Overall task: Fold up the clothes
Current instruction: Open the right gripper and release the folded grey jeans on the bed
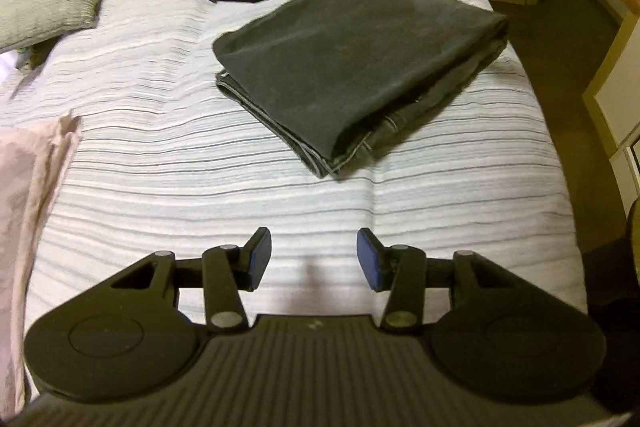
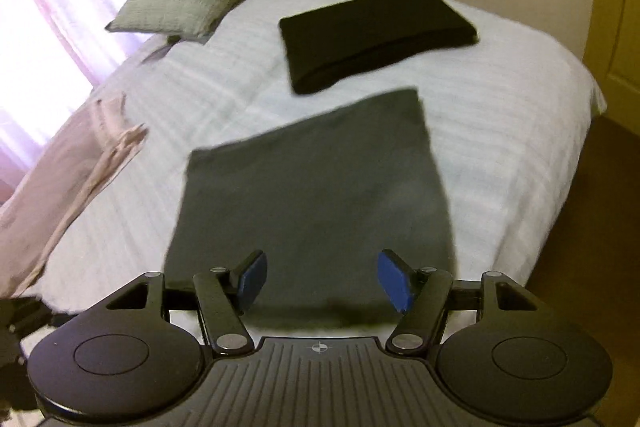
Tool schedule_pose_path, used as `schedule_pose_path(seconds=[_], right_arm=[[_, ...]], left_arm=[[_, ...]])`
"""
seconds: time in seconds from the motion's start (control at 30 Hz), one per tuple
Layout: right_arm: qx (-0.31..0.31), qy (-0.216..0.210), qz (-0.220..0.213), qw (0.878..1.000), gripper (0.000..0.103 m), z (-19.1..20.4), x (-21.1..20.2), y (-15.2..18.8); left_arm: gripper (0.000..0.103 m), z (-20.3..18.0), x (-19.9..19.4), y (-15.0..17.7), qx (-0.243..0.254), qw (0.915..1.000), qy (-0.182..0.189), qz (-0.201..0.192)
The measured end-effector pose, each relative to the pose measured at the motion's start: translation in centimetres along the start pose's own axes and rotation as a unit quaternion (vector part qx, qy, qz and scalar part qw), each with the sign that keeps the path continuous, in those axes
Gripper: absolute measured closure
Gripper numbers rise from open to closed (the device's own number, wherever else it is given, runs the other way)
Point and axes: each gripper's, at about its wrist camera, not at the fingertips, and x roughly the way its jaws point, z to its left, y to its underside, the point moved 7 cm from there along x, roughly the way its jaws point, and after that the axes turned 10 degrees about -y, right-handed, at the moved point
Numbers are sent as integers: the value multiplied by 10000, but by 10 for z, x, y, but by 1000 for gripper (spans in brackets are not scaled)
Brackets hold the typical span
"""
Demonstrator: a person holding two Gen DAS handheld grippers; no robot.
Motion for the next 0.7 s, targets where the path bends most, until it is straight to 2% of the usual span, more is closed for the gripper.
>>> schedule_pose_path(seconds=[0.23, 0.4, 0.5, 0.53, 0.57, 0.6, 0.7], right_arm=[[-317, -50, 209, 9993, 38, 25, -23, 17], [-1015, -88, 423, 9939, 38, 28, -19, 7], [-1703, -178, 637, 9832, 37, 22, -5, 1], [-1946, -233, 710, 9780, 31, 18, 1, 0], [-2189, -288, 782, 9722, 18, 15, 7, -1], [-2429, -344, 854, 9657, 14, 11, 13, -2], [-3085, -588, 1092, 9431, 12, -3, 30, -3]], left_arm=[[55, -1, -37, 15, -211, 9995, -188, -107], [55, -5, -41, 17, -446, 9983, -340, -152], [55, -12, -34, 8, -240, 9978, -593, -182], [55, -15, -31, 3, -171, 9974, -668, -189], [55, -17, -27, -2, -142, 9970, -732, -192], [55, -19, -23, -9, -134, 9966, -792, -195], [55, -21, -10, -31, -219, 9952, -944, -145]])
